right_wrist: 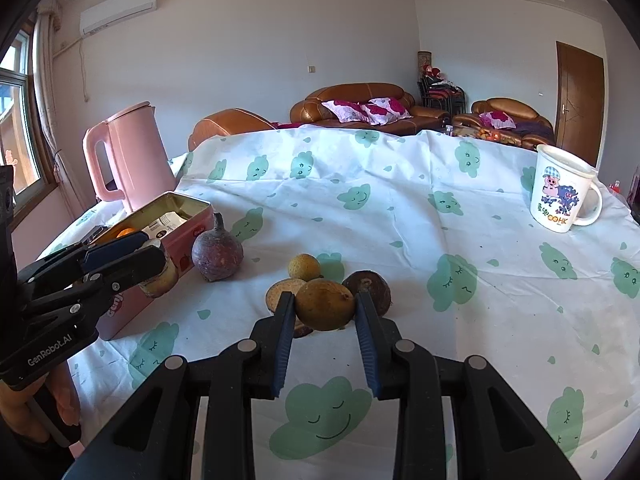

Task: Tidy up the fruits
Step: 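Grasp a small brown round fruit with the right gripper while the left grasps a white-lidded jar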

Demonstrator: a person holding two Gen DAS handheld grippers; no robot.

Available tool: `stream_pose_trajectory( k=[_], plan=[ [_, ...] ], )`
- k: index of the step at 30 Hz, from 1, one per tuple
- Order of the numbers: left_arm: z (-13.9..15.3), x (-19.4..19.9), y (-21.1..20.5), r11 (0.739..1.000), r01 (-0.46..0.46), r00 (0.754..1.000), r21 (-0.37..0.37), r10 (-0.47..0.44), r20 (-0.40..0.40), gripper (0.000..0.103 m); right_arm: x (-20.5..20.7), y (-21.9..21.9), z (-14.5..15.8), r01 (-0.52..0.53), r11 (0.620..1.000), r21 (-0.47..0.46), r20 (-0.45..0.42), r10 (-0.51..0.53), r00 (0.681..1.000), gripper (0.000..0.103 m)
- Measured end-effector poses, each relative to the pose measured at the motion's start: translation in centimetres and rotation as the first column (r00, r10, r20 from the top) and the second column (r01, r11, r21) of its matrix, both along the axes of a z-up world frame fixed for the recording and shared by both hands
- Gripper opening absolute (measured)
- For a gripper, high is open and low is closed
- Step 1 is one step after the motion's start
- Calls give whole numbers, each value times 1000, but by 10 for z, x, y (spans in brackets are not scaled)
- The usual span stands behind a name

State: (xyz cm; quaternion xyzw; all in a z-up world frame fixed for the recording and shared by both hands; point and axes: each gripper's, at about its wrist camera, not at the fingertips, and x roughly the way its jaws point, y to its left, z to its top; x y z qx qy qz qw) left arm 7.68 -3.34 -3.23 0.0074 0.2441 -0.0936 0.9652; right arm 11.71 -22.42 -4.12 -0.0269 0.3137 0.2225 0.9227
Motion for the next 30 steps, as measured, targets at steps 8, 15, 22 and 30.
stream_pose_trajectory(
  k=[8, 15, 22, 30],
  plan=[
    [3, -6, 1, 1000, -19, 999, -1, 19, 36, 35, -7, -2, 5, -6, 1000, 9, 49, 6, 999, 32],
    [5, -11, 3, 1000, -29, 998, -4, 30, 60, 35, -14, -3, 9, -2, 1000, 16, 92, 1, 996, 32],
    [6, -14, 3, 999, -39, 996, -7, 40, 80, 35, -18, -6, 11, 0, 1000, 28, 120, -4, 993, 32],
    [7, -19, 4, 999, -47, 993, -8, 47, 106, 35, -25, -7, 15, 1, 999, 35, 159, -7, 987, 32]
  ],
)
